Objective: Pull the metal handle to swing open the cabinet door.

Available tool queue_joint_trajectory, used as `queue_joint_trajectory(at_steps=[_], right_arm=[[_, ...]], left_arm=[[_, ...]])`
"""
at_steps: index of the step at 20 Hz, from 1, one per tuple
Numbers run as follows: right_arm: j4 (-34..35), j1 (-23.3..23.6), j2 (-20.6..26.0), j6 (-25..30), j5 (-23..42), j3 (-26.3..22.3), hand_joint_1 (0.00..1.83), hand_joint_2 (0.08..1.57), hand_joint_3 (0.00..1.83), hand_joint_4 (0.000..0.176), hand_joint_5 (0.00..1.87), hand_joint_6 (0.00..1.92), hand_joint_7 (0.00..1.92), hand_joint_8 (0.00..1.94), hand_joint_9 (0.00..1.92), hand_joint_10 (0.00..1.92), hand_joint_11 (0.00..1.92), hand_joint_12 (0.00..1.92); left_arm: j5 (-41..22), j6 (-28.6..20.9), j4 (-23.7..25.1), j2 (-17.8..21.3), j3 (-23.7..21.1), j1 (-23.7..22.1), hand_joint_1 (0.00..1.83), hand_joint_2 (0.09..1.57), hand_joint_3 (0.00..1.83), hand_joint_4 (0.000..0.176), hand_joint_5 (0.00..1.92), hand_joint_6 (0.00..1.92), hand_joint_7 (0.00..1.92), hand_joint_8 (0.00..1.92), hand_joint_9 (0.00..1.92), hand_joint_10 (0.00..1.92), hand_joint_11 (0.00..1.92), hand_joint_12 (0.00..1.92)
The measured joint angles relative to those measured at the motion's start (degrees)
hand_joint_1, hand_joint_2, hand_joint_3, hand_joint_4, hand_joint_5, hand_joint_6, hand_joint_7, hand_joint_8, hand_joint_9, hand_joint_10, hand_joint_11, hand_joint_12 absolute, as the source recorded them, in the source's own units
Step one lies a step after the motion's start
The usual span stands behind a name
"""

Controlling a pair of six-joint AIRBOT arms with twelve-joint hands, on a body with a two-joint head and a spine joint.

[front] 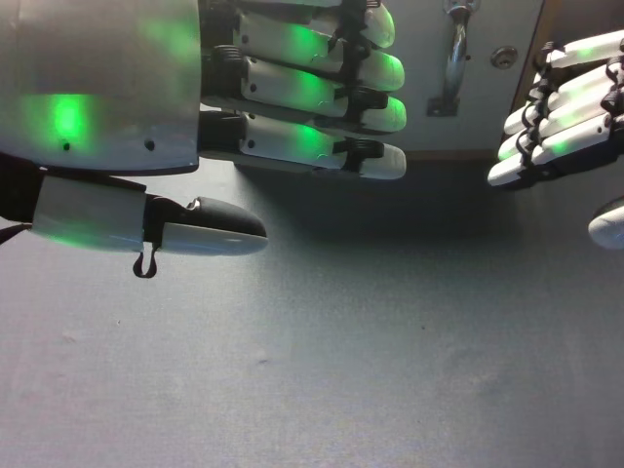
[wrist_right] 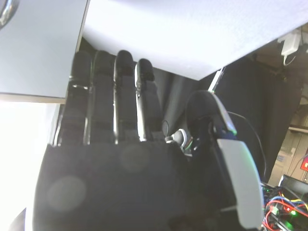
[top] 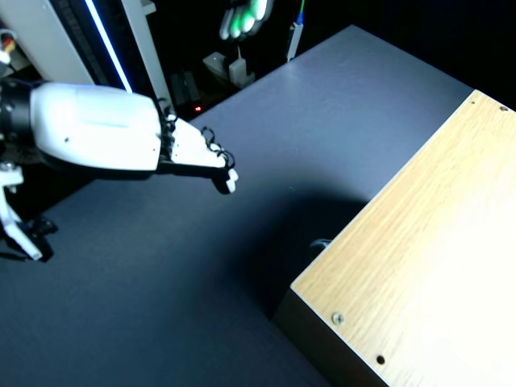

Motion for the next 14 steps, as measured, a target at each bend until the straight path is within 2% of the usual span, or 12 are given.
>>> queue_joint_trajectory(at_steps=[3,14], right_arm=[[0.13,-0.83,-0.13,0.04,-1.62,0.55,0.00,1.57,0.01,0.000,0.39,0.00,0.39,0.00,0.35,0.00,0.00,0.88],[11.80,-4.35,-1.22,-0.02,-12.11,2.69,0.00,1.57,0.01,0.000,0.38,0.00,0.39,0.00,0.34,0.00,0.00,0.89]], left_arm=[[0.02,0.00,0.00,0.00,0.00,0.00,0.00,1.56,0.02,0.000,0.45,0.01,0.44,0.01,0.39,0.01,0.04,0.79],[0.02,0.02,0.00,0.00,0.00,0.00,0.00,1.57,0.01,0.000,0.43,0.00,0.42,0.00,0.38,0.00,0.03,0.78]])
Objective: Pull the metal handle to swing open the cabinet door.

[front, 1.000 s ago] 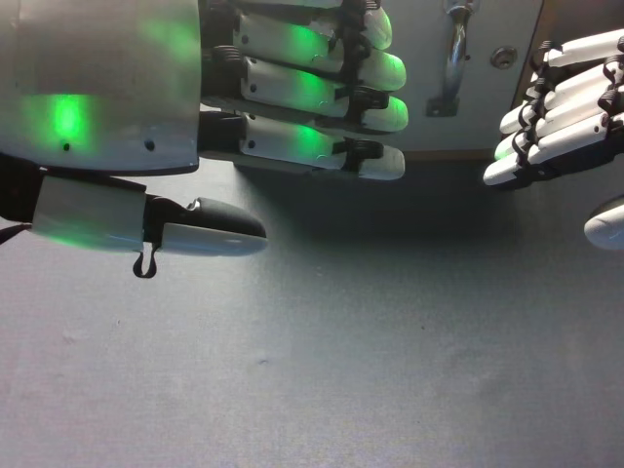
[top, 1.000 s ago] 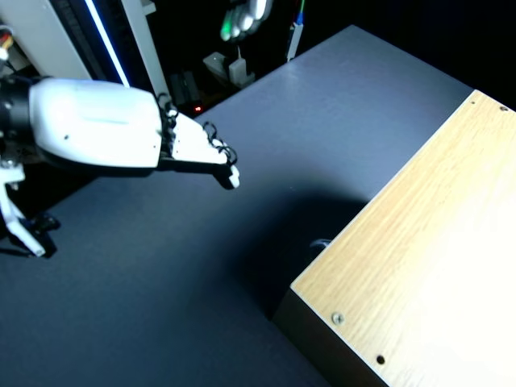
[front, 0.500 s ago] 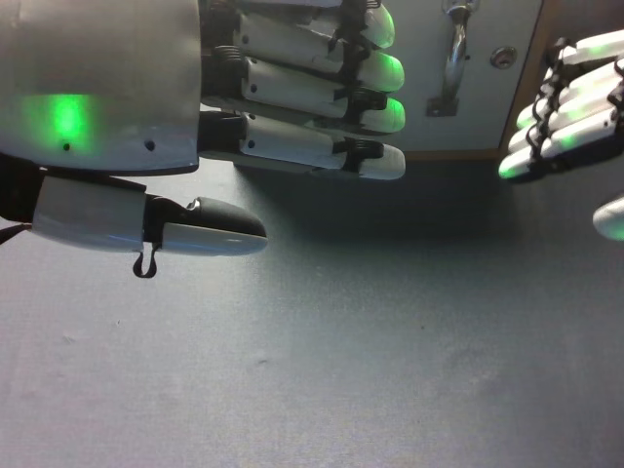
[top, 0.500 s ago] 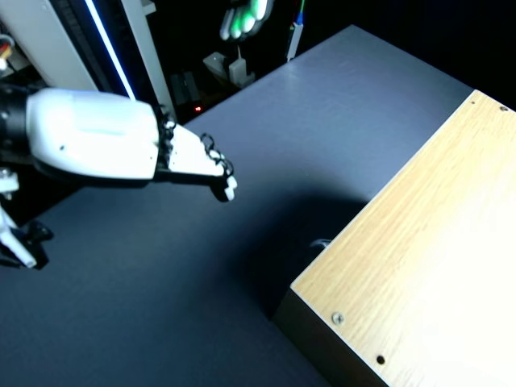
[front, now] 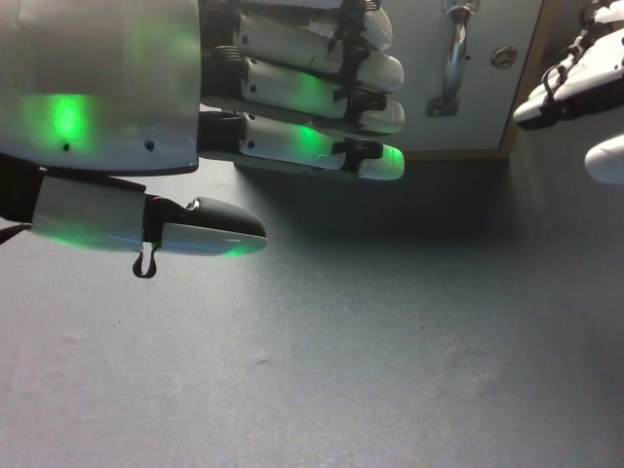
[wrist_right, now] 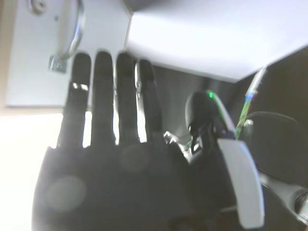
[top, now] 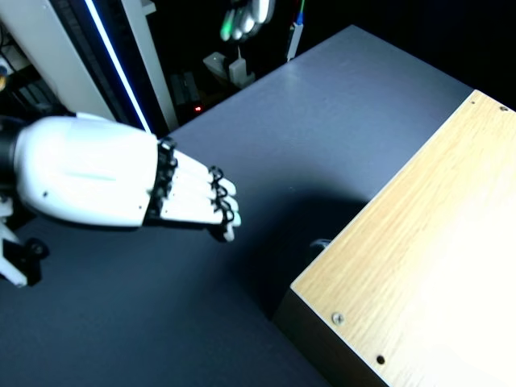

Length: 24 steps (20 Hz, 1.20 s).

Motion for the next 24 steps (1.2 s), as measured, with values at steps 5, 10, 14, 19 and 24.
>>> queue_joint_trajectory(at_steps=[5,10,14,19,24], right_arm=[[4.94,-1.11,-0.07,0.02,-4.87,-0.17,0.00,1.56,0.00,0.000,0.39,0.00,0.39,0.00,0.35,0.00,0.00,0.90],[9.49,-2.82,-0.11,0.00,-9.25,-1.33,0.00,1.56,0.00,0.000,0.39,0.00,0.39,0.00,0.35,0.00,0.00,0.91],[13.25,-3.96,-0.15,-0.04,-12.07,-2.95,0.00,1.57,0.00,0.000,0.41,0.01,0.40,0.00,0.35,0.00,0.00,0.91],[24.00,-5.05,-0.61,-0.02,-17.68,-3.50,0.00,1.57,0.02,0.000,0.41,0.00,0.41,0.00,0.36,0.00,0.00,0.92],[31.04,-5.05,-1.53,-0.04,-22.95,-3.52,0.00,1.57,0.04,0.000,0.41,0.00,0.41,0.00,0.36,0.00,0.00,0.93]], left_arm=[[0.02,0.00,0.00,0.00,0.00,0.00,0.00,1.57,0.01,0.000,0.44,0.00,0.43,0.00,0.39,0.00,0.05,0.79],[-0.04,0.00,0.00,0.00,0.00,0.00,0.00,1.57,0.01,0.000,0.44,0.00,0.43,0.00,0.39,0.00,0.04,0.78],[0.00,0.00,0.00,0.00,0.00,0.00,0.00,1.57,0.02,0.000,0.44,0.00,0.42,0.00,0.38,0.00,0.04,0.78],[0.02,0.00,0.00,0.00,0.00,0.00,0.00,1.57,0.03,0.000,0.43,0.00,0.42,0.00,0.38,0.00,0.03,0.78],[-0.02,0.00,0.00,0.00,0.00,0.00,0.00,1.57,0.03,0.000,0.43,0.00,0.42,0.00,0.38,0.00,0.03,0.78]])
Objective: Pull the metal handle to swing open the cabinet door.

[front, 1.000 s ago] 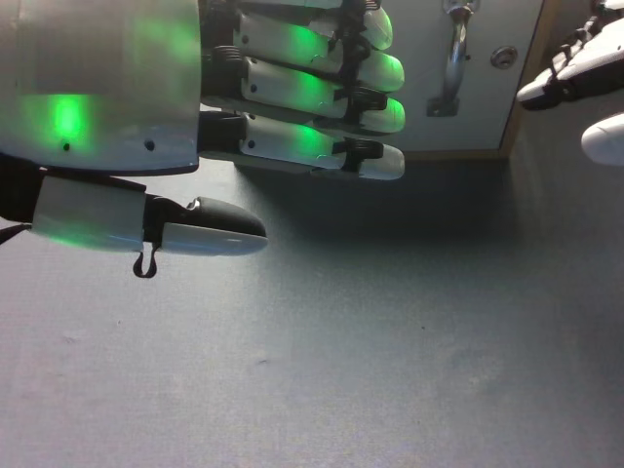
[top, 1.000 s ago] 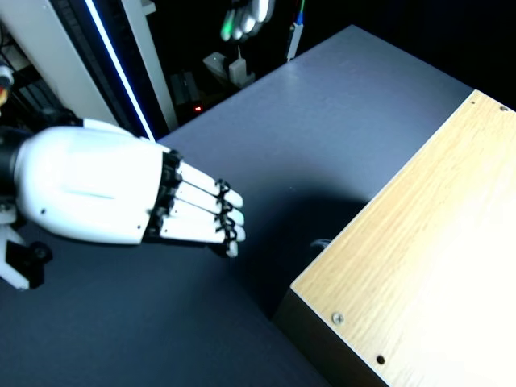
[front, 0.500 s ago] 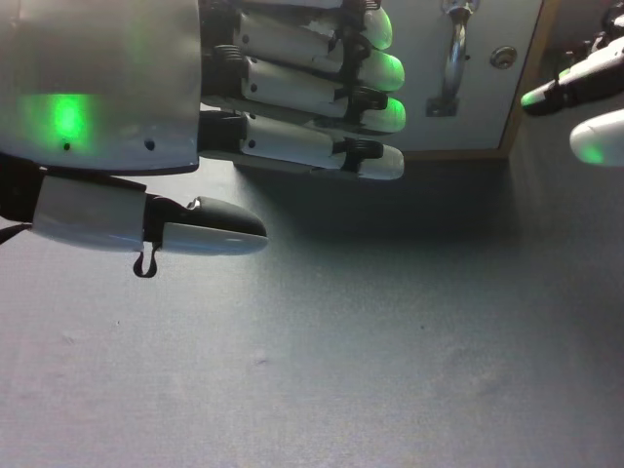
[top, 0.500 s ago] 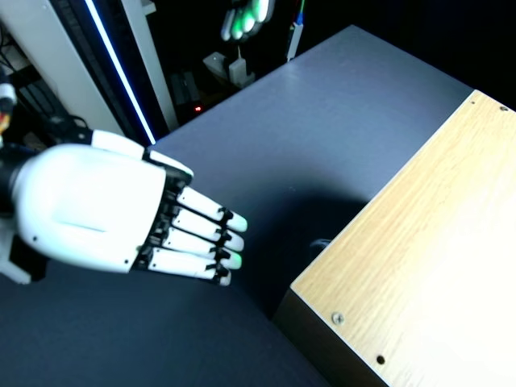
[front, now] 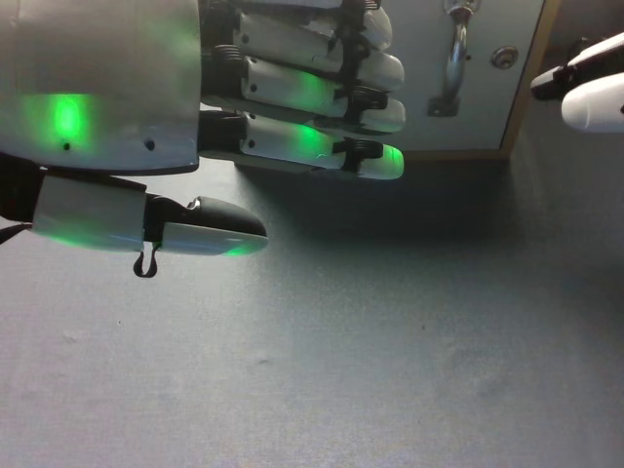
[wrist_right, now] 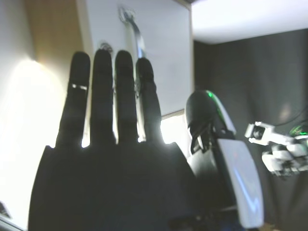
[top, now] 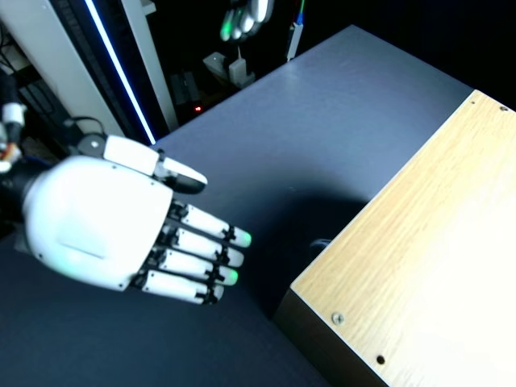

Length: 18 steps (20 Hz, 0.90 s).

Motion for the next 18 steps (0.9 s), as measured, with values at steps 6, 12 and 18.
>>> queue_joint_trajectory(at_steps=[6,12,18], right_arm=[[5.62,0.00,0.00,-0.02,-6.03,-0.28,0.00,1.57,0.05,0.000,0.42,0.00,0.41,0.00,0.36,0.00,0.00,0.93],[14.08,0.00,-0.15,-0.04,-11.43,-0.81,0.00,1.56,0.02,0.000,0.40,0.00,0.39,0.00,0.34,0.00,0.00,0.90],[25.70,0.00,-0.70,-0.07,-14.67,-0.02,0.00,1.57,0.05,0.000,0.37,0.00,0.38,0.00,0.33,0.00,0.00,0.87]], left_arm=[[0.02,0.00,0.00,0.00,0.00,0.00,0.00,1.57,0.04,0.000,0.42,0.00,0.41,0.00,0.38,0.00,0.02,0.78],[0.00,0.00,0.00,0.00,0.00,0.00,0.00,1.57,0.04,0.000,0.43,0.00,0.42,0.00,0.38,0.00,0.02,0.79],[0.02,0.00,0.00,0.00,0.00,0.00,0.00,1.57,0.04,0.000,0.43,0.00,0.42,0.00,0.38,0.00,0.02,0.79]])
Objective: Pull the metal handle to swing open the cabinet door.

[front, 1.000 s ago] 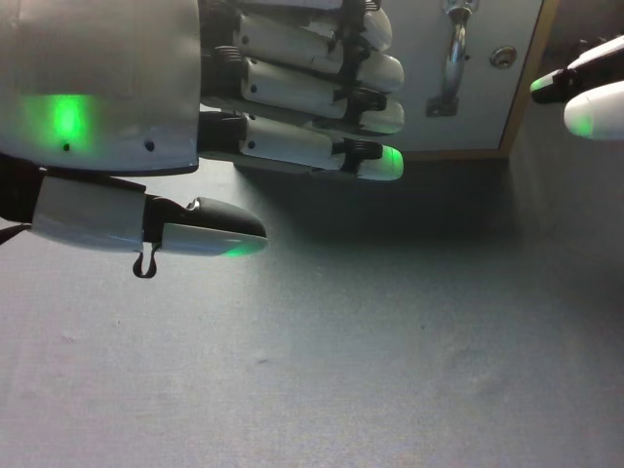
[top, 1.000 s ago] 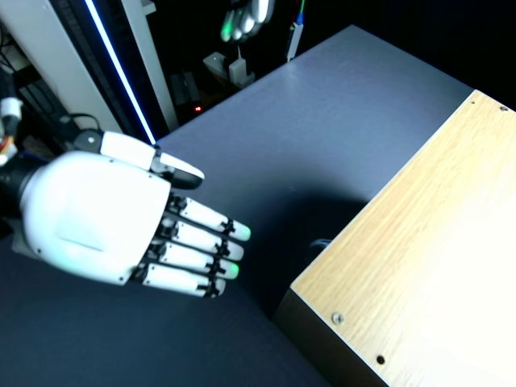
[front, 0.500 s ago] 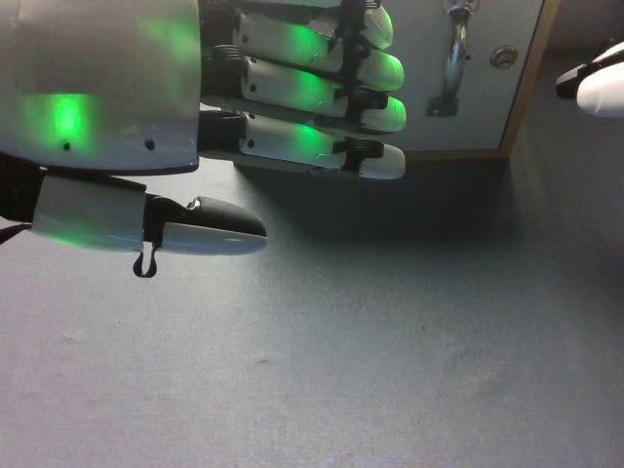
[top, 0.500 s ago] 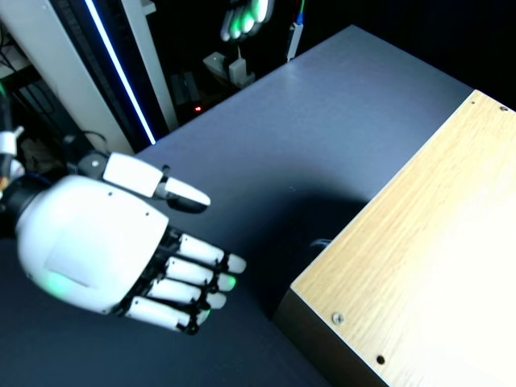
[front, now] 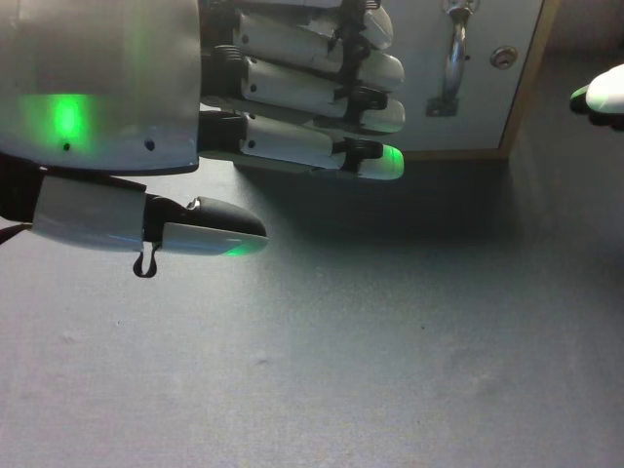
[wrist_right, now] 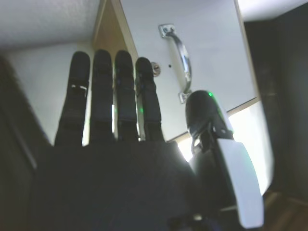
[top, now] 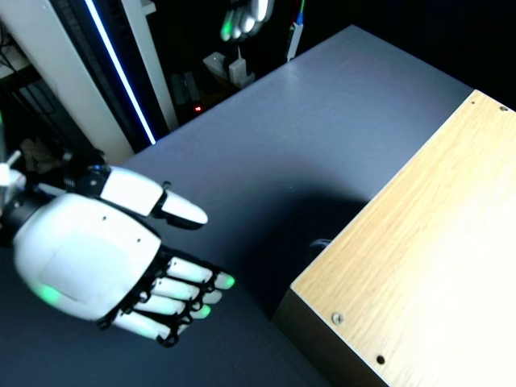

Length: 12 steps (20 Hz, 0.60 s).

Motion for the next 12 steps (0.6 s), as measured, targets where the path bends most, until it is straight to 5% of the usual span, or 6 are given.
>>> queue_joint_trajectory(at_steps=[7,12], right_arm=[[12.15,-1.01,-1.95,-0.11,-1.40,2.08,0.02,1.57,0.18,0.000,0.38,0.00,0.39,0.00,0.34,0.01,0.00,0.89],[25.77,-5.86,-2.82,-0.17,7.23,2.82,0.02,1.57,0.19,0.000,0.38,0.00,0.38,0.00,0.34,0.00,0.00,0.88]], left_arm=[[-0.02,0.00,0.00,0.00,0.00,0.00,0.00,1.57,0.06,0.000,0.42,0.00,0.41,0.00,0.38,0.00,0.02,0.79],[0.00,0.00,0.00,0.00,0.00,0.00,0.00,1.57,0.06,0.000,0.43,0.00,0.42,0.00,0.39,0.00,0.03,0.80]])
